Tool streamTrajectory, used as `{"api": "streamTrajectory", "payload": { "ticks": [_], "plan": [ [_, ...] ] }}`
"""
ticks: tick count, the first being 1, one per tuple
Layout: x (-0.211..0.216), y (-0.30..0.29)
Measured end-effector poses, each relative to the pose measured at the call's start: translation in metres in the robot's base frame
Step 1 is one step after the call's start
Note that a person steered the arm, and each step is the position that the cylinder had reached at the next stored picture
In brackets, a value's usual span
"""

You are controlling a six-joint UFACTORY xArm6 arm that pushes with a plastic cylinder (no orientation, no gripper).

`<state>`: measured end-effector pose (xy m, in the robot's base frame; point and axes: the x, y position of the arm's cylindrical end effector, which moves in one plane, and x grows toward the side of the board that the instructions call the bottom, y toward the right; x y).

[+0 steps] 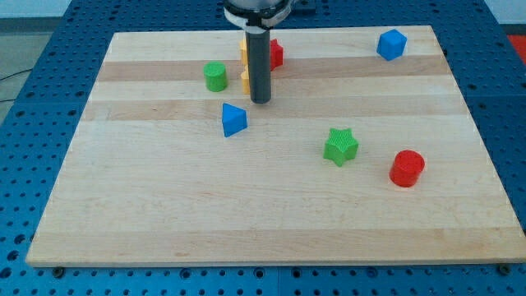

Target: Move the red circle to the bottom of the red star

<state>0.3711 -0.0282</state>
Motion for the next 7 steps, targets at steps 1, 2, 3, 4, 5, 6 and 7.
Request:
{"api": "streamTrajectory", "payload": {
  "ticks": [1,2,3,4,5,6,7],
  "plan": [
    [-0.005,-0.024],
    [-0.019,-0.012],
    [-0.046,-0.007],
    [-0.01,0.031],
    [0.014,0.142],
    [0.081,0.21],
    [0.163,0.254]
  ]
}}
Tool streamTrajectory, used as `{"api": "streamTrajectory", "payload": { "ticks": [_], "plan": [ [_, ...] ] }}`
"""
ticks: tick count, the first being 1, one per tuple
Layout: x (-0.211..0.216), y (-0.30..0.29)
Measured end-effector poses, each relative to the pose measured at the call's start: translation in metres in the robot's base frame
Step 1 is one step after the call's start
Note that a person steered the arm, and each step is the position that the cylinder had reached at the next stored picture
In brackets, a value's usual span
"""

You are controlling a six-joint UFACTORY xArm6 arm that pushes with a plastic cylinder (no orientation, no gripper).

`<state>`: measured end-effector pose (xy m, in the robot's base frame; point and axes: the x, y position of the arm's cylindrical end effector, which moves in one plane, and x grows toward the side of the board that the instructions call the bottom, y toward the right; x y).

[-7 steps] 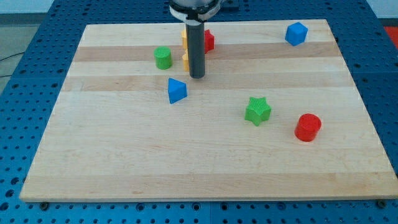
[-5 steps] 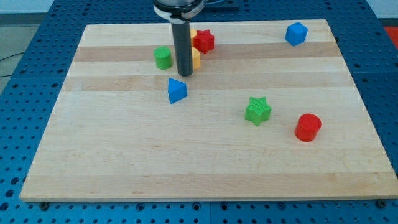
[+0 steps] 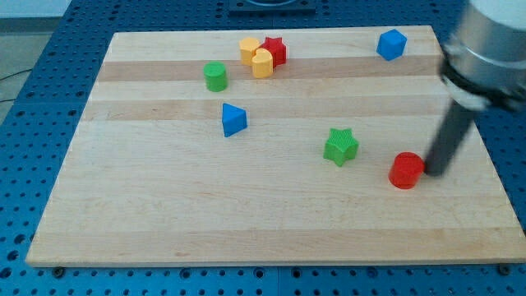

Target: Move the red circle to the bottom of the red star

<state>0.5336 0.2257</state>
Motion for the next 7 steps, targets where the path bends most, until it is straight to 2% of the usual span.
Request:
{"api": "streamTrajectory", "payload": {
  "ticks": [1,2,3,4,5,6,7],
  "plan": [
    [0.006,-0.011],
    [-0.035,-0.036],
    [-0.026,-0.044],
    [0.008,-0.042],
    [-0.007,-0.116],
    [-0.037,-0.112],
    [-0.031,-0.086]
  ]
}}
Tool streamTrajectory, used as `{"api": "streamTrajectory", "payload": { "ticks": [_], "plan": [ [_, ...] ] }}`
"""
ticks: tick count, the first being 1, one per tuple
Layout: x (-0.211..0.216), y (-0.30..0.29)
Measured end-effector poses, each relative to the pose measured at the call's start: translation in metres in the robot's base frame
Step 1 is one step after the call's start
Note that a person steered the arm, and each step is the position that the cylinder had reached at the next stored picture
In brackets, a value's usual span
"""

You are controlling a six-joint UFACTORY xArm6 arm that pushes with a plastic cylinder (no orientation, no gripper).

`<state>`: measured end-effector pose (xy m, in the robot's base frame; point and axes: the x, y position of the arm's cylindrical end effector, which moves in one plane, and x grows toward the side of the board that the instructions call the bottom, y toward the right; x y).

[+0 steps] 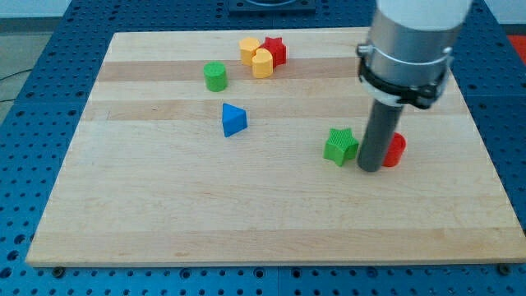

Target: Move the red circle to the bottom of the red star

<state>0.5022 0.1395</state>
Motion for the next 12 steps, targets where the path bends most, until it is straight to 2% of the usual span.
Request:
{"api": "streamTrajectory", "payload": {
  "ticks": [1,2,3,4,5,6,7,9,11,12],
  "plan": [
    [0.008,0.005],
    [0.002,0.043],
    [-0.042,0.059],
    [-0.097,0.035],
    [-0.052,0.091],
    [0.008,0.073],
    [-0.016,0.018],
    [-0.088,0.016],
    [-0.174,-0.032],
    [-0.174,-0.025]
  ]
}}
